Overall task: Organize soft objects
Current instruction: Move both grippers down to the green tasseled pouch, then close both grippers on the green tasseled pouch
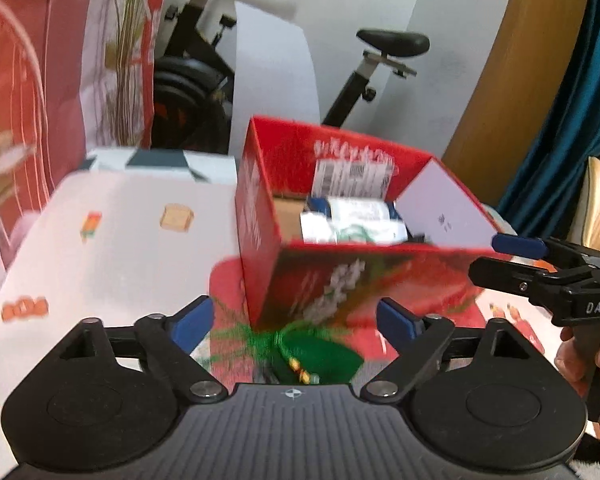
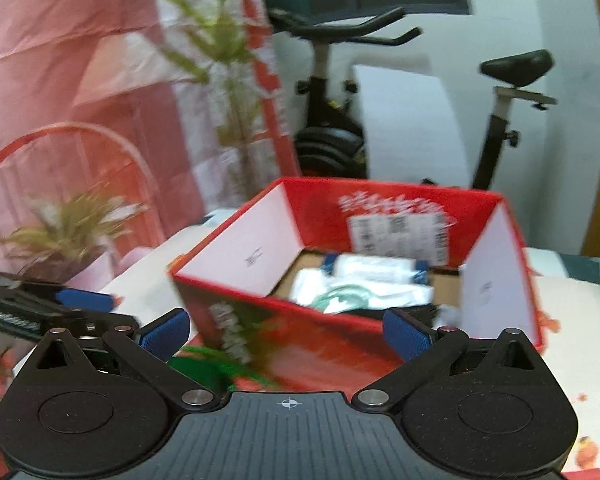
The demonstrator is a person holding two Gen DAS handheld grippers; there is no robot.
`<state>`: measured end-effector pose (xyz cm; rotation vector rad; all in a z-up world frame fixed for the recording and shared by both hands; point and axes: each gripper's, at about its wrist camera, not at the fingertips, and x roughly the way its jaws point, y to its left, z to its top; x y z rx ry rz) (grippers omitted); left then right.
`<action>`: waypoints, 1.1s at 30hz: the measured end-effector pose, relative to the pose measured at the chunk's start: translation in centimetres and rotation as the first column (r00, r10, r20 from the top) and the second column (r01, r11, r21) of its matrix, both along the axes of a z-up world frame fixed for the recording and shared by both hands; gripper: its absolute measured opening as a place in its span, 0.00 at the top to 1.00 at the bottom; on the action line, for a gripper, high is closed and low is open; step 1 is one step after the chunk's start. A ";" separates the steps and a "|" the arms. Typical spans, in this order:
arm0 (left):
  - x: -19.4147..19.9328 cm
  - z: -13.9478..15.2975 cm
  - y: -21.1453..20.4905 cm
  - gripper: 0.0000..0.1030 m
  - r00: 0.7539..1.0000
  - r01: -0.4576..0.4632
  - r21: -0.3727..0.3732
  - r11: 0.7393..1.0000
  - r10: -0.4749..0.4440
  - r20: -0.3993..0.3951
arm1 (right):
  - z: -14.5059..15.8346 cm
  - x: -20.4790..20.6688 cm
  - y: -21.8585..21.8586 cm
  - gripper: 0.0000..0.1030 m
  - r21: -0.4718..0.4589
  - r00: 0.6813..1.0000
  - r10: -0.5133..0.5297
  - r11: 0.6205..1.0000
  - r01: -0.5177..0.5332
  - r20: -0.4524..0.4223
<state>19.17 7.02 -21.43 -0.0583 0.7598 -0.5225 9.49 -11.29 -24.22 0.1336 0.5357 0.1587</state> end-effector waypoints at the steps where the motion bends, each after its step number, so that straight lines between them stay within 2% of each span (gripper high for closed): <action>1: 0.1 -0.5 0.2 0.23 1.000 0.002 -0.006 1.000 -0.002 -0.016 | -0.4 0.1 0.4 0.03 0.000 1.000 0.022 1.000 -0.022 -0.010; 7: 1.4 -2.8 1.0 0.38 0.995 -0.008 -0.067 0.998 0.001 -0.098 | -2.5 1.0 2.3 0.23 0.008 0.991 0.103 0.995 -0.103 -0.091; 9: 2.1 -3.6 1.2 0.42 0.992 -0.018 -0.087 0.996 0.007 -0.126 | -3.3 1.3 2.8 0.33 0.014 0.984 0.130 0.992 -0.129 -0.122; 14: 3.6 -5.7 1.8 0.46 0.976 -0.063 -0.172 0.983 0.025 -0.214 | -5.0 2.2 4.0 0.40 0.024 0.963 0.191 0.982 -0.190 -0.193; 19: 3.6 -6.7 1.8 0.46 0.968 -0.066 -0.222 0.973 0.008 -0.251 | -6.3 2.8 5.4 0.44 0.023 0.942 0.237 0.971 -0.239 -0.238; 22: 3.5 -7.1 1.6 0.49 0.965 -0.056 -0.245 0.968 -0.011 -0.264 | -6.8 3.2 6.1 0.46 0.006 0.934 0.263 0.963 -0.270 -0.244; 28: 3.1 -7.7 0.8 0.56 0.961 -0.047 -0.229 0.972 -0.018 -0.275 | -7.5 3.9 6.7 0.52 0.006 0.929 0.272 0.960 -0.279 -0.253; 30: 3.0 -7.8 0.7 0.59 0.963 -0.053 -0.230 0.972 -0.011 -0.269 | -7.6 3.9 6.7 0.60 0.011 0.928 0.274 0.960 -0.280 -0.251; 33: 2.7 -7.4 0.3 0.64 0.967 -0.051 -0.219 0.974 -0.007 -0.256 | -7.5 3.8 6.6 0.65 0.011 0.929 0.273 0.960 -0.279 -0.249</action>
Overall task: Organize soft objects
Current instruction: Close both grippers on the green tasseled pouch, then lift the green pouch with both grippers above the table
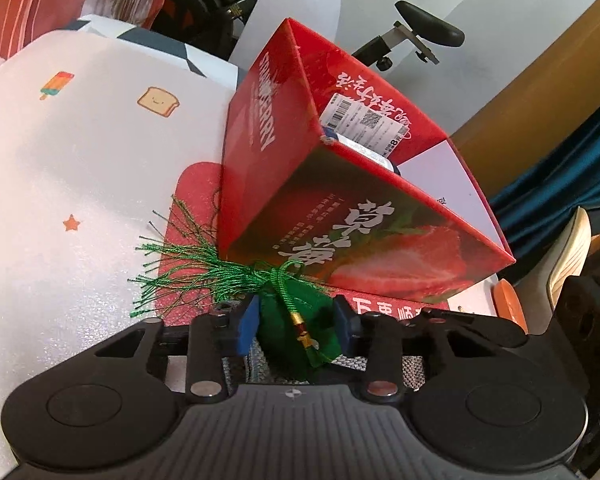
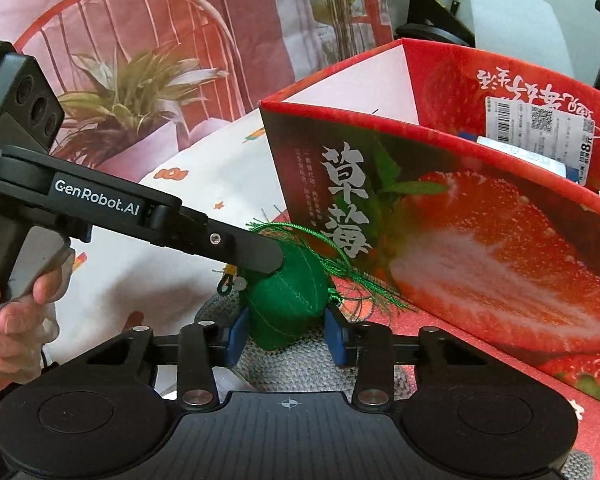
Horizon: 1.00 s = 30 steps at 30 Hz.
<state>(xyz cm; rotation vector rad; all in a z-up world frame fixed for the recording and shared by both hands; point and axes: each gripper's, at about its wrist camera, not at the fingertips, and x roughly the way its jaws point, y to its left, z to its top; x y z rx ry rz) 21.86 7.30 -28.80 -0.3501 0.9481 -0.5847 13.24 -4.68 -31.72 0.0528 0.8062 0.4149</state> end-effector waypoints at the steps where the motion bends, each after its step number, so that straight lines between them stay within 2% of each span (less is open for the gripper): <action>1: -0.1 0.2 -0.1 0.64 1.000 0.000 0.006 1.000 0.000 0.007 | 0.1 -0.1 0.0 0.66 0.000 1.000 -0.001 1.000 0.001 0.006; 8: -1.1 3.0 -0.6 0.65 0.996 0.003 0.033 0.999 -0.005 0.085 | 2.1 -1.3 -0.5 0.67 0.000 0.996 -0.001 1.000 0.001 0.091; 17: -3.0 7.9 -1.5 0.65 0.979 -0.021 0.037 0.999 0.013 0.203 | 6.8 -2.5 -1.4 0.67 0.003 0.973 0.021 1.000 -0.022 0.230; 24: -3.2 13.5 -2.7 0.65 0.941 -0.021 0.030 0.999 0.009 0.338 | 12.1 -1.6 -3.2 0.67 0.053 0.942 0.007 0.998 -0.026 0.336; 30: -2.1 17.2 -4.1 0.65 0.902 -0.012 0.038 0.999 -0.006 0.431 | 16.3 0.5 -4.7 0.67 0.032 0.922 0.022 0.999 -0.037 0.387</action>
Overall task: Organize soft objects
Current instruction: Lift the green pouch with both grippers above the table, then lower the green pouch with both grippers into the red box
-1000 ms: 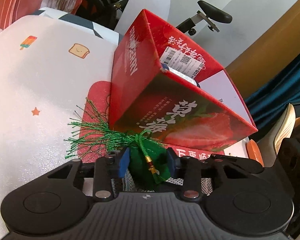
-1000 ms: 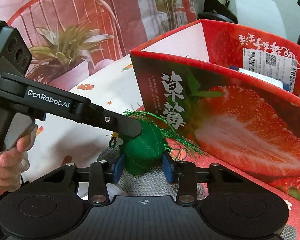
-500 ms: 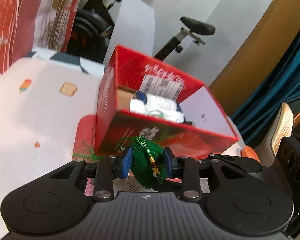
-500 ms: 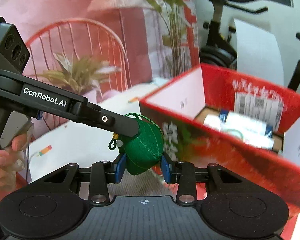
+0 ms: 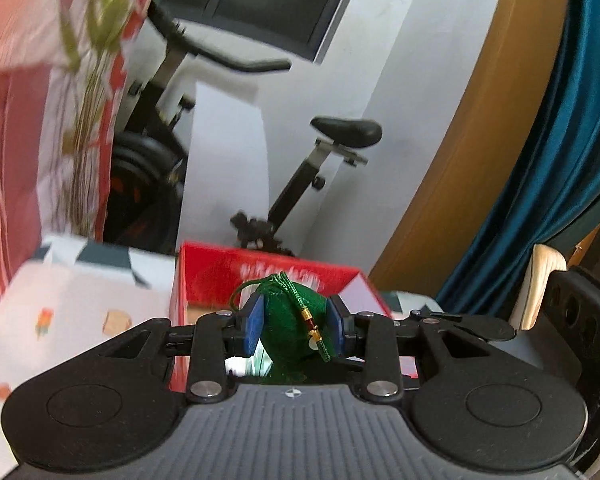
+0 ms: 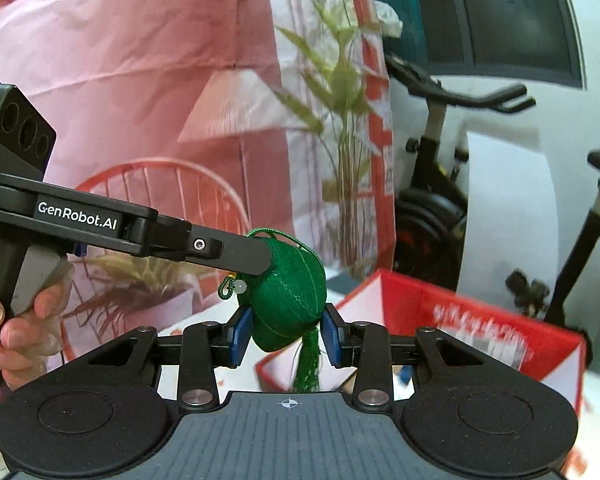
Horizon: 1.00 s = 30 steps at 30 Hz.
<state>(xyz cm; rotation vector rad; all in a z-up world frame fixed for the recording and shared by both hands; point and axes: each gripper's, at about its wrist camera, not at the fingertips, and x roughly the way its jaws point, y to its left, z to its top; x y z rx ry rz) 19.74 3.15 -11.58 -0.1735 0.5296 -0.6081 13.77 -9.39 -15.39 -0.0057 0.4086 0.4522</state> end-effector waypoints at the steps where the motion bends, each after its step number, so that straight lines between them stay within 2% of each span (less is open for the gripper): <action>1: 0.3 0.4 -0.3 0.65 1.000 0.002 0.007 1.000 -0.002 0.013 | 0.6 0.5 -0.2 0.67 -0.010 1.000 0.001 1.000 -0.001 0.008; 5: 1.6 1.7 -1.5 0.65 0.998 0.005 0.030 1.000 -0.007 0.060 | 2.3 2.2 -0.9 0.67 -0.055 0.999 -0.016 0.998 0.019 0.047; 9: 3.3 2.7 -2.7 0.65 0.996 0.018 0.045 0.999 -0.022 0.087 | 2.9 3.5 -1.7 0.67 -0.052 0.997 -0.047 0.997 0.050 0.058; 14: 5.8 2.3 -3.8 0.65 0.997 0.036 0.038 0.999 -0.039 0.062 | 2.2 5.5 -2.6 0.67 -0.079 0.997 -0.066 0.995 0.068 0.027; 16: 6.6 1.6 -4.0 0.65 0.998 0.042 0.040 0.998 -0.043 0.038 | 1.4 6.7 -2.9 0.66 -0.086 0.998 -0.066 0.994 0.065 -0.014; 21: 8.9 -1.4 -4.4 0.65 0.998 0.055 0.097 0.994 -0.051 -0.042 | -1.7 10.2 -3.0 0.66 -0.125 0.987 -0.057 0.991 0.038 -0.151; 26: 11.7 -5.0 -5.0 0.65 0.990 0.074 0.189 0.979 -0.049 -0.136 | -5.0 13.9 -2.4 0.67 -0.210 0.960 -0.050 0.978 -0.010 -0.275; 30: 13.7 -6.7 -5.5 0.65 0.984 0.089 0.261 0.961 -0.043 -0.175 | -6.7 16.3 -1.6 0.67 -0.259 0.938 -0.047 0.965 -0.047 -0.343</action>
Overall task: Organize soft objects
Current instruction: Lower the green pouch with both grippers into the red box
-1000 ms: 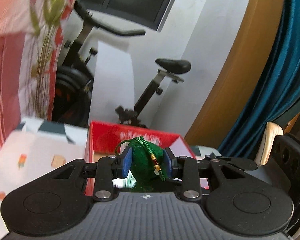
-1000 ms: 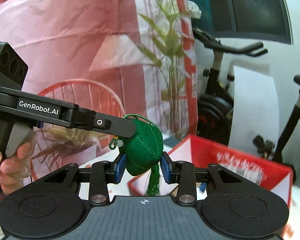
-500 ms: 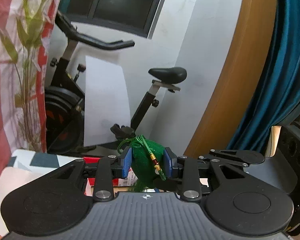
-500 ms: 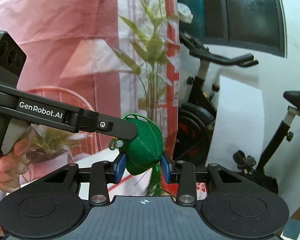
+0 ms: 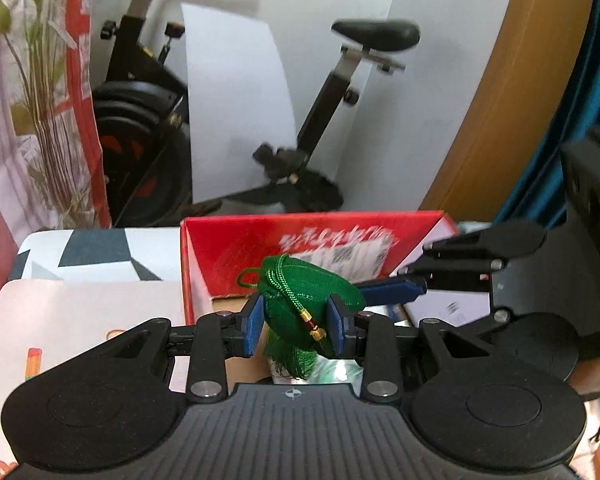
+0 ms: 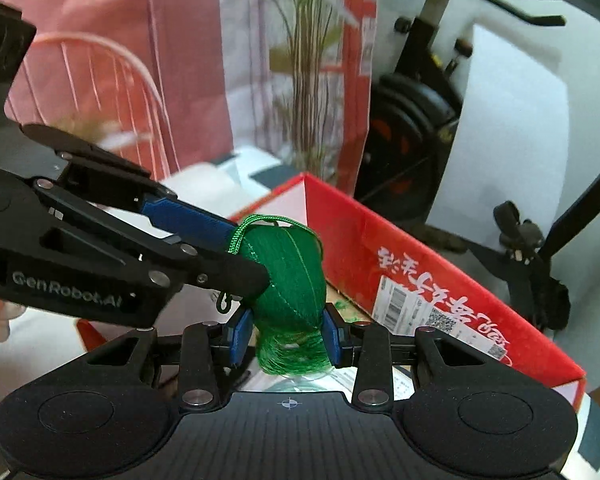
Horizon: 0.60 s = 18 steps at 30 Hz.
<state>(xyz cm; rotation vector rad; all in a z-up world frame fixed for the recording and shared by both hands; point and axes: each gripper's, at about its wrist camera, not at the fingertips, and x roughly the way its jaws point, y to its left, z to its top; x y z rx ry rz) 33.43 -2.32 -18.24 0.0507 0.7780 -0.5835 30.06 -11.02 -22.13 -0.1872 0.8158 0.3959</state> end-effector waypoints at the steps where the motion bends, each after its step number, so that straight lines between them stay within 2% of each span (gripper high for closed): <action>1: 0.4 -0.2 0.0 0.65 1.000 0.000 0.009 1.000 0.000 -0.010 | -0.3 0.5 0.1 0.67 -0.007 1.000 0.004 1.000 -0.005 -0.011; 11: 3.3 -1.3 -0.2 0.65 0.999 -0.003 0.081 0.997 0.006 -0.041 | -2.0 3.9 0.1 0.66 -0.014 0.996 0.014 1.000 -0.015 -0.088; 18: 4.2 -2.0 -0.4 0.65 0.998 0.001 0.101 0.995 0.005 -0.063 | -3.2 4.8 0.1 0.66 -0.013 0.992 0.018 1.000 -0.020 -0.129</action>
